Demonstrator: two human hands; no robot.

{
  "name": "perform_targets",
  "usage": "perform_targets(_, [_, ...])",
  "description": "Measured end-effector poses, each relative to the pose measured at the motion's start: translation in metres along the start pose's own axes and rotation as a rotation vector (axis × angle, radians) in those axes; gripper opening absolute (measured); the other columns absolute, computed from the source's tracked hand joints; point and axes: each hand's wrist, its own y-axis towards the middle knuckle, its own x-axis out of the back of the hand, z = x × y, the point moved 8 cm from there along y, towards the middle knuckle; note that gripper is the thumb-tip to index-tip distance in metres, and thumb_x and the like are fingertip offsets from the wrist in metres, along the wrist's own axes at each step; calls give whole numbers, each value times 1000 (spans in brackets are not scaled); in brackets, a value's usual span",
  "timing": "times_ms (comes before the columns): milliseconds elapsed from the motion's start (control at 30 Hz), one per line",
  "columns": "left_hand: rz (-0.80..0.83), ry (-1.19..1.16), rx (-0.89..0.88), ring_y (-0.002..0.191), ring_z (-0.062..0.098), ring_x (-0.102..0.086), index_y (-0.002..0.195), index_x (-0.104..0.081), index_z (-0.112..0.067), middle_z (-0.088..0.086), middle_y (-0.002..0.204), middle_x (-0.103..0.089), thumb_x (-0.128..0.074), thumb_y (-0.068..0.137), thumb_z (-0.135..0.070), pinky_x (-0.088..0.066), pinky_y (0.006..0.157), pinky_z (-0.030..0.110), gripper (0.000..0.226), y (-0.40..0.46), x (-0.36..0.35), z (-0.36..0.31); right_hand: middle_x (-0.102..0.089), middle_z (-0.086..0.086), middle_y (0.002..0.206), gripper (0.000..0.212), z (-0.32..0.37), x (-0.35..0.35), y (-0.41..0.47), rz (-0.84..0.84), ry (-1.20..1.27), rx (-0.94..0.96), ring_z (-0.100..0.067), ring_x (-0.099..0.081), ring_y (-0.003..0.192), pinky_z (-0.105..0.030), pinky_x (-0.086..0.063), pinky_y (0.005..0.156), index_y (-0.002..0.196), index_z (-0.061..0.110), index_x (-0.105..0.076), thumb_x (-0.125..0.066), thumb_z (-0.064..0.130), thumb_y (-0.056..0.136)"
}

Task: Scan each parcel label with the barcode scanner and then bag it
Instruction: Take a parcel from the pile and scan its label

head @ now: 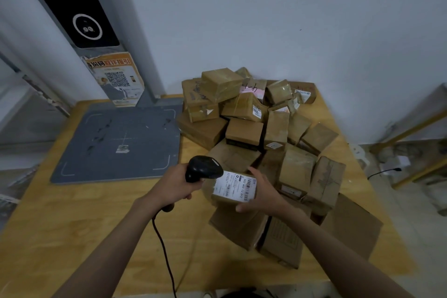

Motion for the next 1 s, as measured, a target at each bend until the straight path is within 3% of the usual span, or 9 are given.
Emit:
perform_targets(67, [-6,8,-21,56,14,-68,87,-63,-24,-7,59,-68,-72,87,-19,-54,60,26,10,-2,5,-4,-20,-2,160,124,7,-3,-1,3,-148,34,-24,-39,139,-51,-40,111,157,25,-9,-91,39,64])
perform_targets(167, [-17,39,-72,54,12,-66,88,-63,-21,-3,61,-67,-73,86,-19,-53,57,24,11,-6,17,-12,-30,-1,150,107,27,9,-3,-79,-195,111,-16,-51,121,-35,-50,97,151,16,-20,-87,36,71])
perform_targets(233, [-3,85,-114,54,12,-67,91,-64,-19,0,67,-69,-74,86,-19,-55,58,27,11,-8,29,-20,-37,1,142,101,47,23,-3,-103,-209,168,-14,-52,114,-33,-51,93,147,16,-25,-87,32,70])
perform_targets(367, [-11,165,-200,55,8,-62,81,-62,-19,-1,67,-66,-75,85,-15,-49,56,28,13,-16,62,-38,-42,2,134,97,106,55,0,-97,-269,386,-16,-51,117,-32,-48,94,145,19,-32,-88,24,67])
perform_targets(467, [-46,207,-224,63,8,-64,91,-64,-10,4,77,-69,-75,84,-14,-52,65,35,13,-23,82,-49,-41,3,135,99,148,76,3,-94,-344,475,-12,-47,118,-27,-43,93,148,21,-31,-87,18,67])
perform_targets(667, [-99,231,-284,70,2,-65,98,-65,-12,-2,83,-70,-76,81,-11,-56,72,34,20,-38,104,-64,-41,-1,143,102,198,94,8,-67,-526,563,-19,-45,125,-33,-43,100,152,22,-28,-85,22,68])
perform_targets(800, [-133,211,-286,64,-7,-62,99,-64,-13,-6,82,-67,-75,82,-9,-50,63,18,21,-46,114,-67,-41,0,143,104,211,97,9,-64,-538,570,-20,-45,126,-35,-42,104,152,23,-27,-86,22,66])
perform_targets(900, [-148,194,-302,67,-10,-62,100,-65,-16,-10,82,-67,-75,80,-8,-48,62,15,24,-52,120,-69,-41,-1,142,103,218,98,6,-65,-543,570,-20,-45,125,-28,-40,97,152,22,-27,-86,19,67])
perform_targets(1000, [-158,162,-327,69,-14,-62,97,-62,-31,-20,76,-65,-76,80,-6,-47,64,11,34,-59,123,-75,-41,-1,142,101,223,100,3,-61,-543,567,-20,-44,125,-25,-36,92,152,20,-28,-86,16,70])
